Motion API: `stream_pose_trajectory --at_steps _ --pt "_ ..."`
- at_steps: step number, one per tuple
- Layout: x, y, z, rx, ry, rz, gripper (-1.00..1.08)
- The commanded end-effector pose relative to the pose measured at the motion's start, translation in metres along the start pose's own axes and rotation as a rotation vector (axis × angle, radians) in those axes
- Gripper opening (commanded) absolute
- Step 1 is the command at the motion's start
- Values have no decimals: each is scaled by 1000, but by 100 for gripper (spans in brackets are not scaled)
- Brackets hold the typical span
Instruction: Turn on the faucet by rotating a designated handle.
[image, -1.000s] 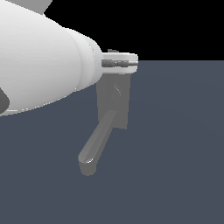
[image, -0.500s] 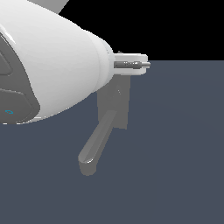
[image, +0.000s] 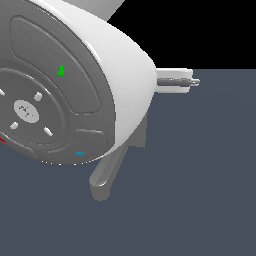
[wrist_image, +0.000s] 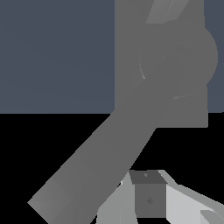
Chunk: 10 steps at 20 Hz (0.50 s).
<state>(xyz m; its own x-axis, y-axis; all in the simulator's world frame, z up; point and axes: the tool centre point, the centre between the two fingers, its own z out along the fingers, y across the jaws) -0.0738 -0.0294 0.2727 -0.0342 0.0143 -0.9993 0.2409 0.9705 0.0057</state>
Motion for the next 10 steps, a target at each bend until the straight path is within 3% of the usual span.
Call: stream_pose_trajectory --at_steps 1,10 --pt "-11 -14 8 13 -32 8 -100" --pt "6 -30 4 15 -18 5 -100"
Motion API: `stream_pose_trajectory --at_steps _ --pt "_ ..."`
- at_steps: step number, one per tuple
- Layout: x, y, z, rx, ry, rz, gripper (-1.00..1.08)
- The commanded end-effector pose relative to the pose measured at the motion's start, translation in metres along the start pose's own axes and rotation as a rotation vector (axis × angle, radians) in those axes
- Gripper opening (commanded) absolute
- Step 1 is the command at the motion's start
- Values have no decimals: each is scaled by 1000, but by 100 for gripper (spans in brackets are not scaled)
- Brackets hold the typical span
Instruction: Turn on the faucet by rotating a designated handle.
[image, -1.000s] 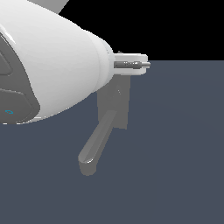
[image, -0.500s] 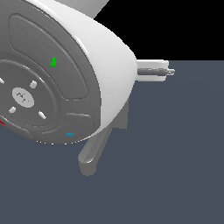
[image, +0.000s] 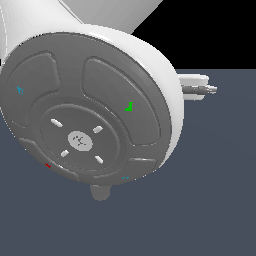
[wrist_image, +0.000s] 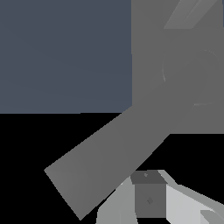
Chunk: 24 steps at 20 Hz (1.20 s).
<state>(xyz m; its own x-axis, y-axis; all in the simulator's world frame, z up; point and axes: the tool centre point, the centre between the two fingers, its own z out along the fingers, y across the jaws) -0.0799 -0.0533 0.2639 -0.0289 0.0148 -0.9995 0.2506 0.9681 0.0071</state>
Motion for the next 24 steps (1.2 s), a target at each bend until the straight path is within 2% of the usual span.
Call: stream_pose_trajectory --at_steps 1,19,24 --pt "-1 -7 4 5 -14 3 -100" --pt "29 -44 10 5 -31 7 -100" --pt "37 -42 9 0 -24 7 -100"
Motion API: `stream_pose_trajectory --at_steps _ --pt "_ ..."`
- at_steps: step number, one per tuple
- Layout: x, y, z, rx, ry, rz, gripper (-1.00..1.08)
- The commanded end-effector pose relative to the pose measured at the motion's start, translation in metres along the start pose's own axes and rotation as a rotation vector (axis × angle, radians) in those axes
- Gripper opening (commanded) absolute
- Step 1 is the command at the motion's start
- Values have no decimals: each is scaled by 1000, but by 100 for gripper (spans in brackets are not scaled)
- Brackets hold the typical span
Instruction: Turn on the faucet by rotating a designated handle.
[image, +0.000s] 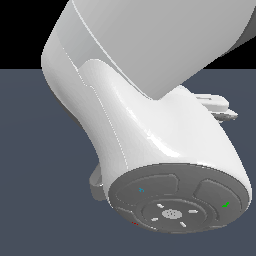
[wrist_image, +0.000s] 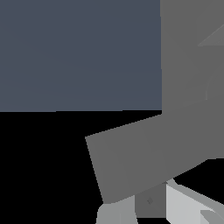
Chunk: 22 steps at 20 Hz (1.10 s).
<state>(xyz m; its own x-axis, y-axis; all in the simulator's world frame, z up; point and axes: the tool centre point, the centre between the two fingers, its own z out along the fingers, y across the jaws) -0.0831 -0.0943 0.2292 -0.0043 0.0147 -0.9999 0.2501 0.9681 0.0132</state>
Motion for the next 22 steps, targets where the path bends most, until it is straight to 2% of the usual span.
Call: stream_pose_trajectory --at_steps 1,22 --pt "6 -2 0 1 0 0 -100" --pt "56 -20 3 5 -7 1 -100"
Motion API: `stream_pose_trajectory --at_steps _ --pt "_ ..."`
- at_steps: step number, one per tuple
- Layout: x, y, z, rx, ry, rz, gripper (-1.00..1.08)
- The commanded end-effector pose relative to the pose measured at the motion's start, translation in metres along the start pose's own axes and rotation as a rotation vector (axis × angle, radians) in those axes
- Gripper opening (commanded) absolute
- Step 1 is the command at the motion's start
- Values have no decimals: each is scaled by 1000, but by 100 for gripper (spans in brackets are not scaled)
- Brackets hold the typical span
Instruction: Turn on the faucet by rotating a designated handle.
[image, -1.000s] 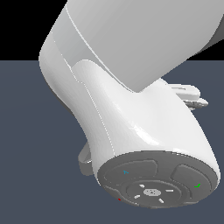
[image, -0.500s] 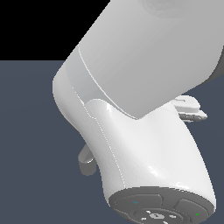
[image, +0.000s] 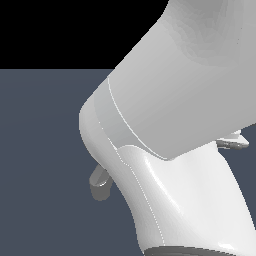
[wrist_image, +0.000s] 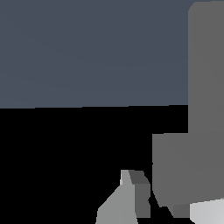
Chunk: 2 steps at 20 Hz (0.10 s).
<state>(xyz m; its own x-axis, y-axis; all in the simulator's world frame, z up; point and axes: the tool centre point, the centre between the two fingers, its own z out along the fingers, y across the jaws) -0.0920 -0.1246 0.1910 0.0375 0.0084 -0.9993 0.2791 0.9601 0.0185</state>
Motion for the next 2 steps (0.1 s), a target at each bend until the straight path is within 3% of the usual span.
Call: stream_pose_trajectory --at_steps 1,2 --pt "21 11 2 -25 35 -4 -100" --pt "21 11 2 -25 35 -4 -100"
